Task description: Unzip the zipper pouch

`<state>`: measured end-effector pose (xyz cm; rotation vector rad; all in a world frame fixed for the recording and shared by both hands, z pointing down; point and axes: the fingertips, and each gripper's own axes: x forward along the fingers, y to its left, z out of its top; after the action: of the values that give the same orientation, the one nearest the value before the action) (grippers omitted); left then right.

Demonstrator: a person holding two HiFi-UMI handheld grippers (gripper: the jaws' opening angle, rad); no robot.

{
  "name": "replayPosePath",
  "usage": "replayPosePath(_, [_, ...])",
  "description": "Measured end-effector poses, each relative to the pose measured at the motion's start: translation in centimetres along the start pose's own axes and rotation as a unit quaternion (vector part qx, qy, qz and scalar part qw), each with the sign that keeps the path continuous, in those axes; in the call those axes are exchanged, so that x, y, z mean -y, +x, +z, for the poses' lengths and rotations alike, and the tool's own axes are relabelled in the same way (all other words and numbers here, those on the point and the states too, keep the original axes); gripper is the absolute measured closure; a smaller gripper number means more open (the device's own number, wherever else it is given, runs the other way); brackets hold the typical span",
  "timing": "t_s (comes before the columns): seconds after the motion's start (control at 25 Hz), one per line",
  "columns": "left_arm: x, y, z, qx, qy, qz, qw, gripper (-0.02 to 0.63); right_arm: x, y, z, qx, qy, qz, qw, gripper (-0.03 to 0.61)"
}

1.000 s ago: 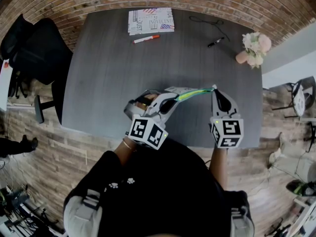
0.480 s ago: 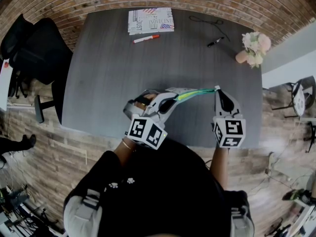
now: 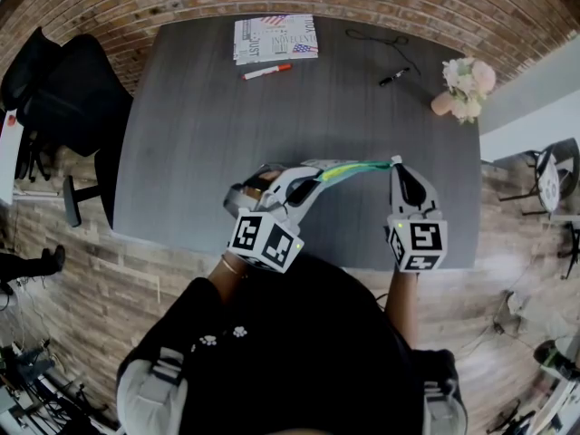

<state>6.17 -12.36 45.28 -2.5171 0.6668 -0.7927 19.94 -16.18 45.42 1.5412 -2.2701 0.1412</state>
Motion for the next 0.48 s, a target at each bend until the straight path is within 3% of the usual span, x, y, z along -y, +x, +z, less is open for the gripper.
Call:
replayPosePath(0.2, [-0.7, -0.4, 0.2, 0.014, -0.032, 0.004, 0.9994, 0.606, -0.3, 0.0, 0.1, 0.004, -0.002, -0.003, 1.000, 0.568])
replayPosePath(0.48, [-2.4, -1.4, 0.6, 0.060, -0.127, 0.014, 0.9899, 0.606, 0.0, -0.5, 1.7, 0.070, 0.069, 0.010, 0.995, 0.542])
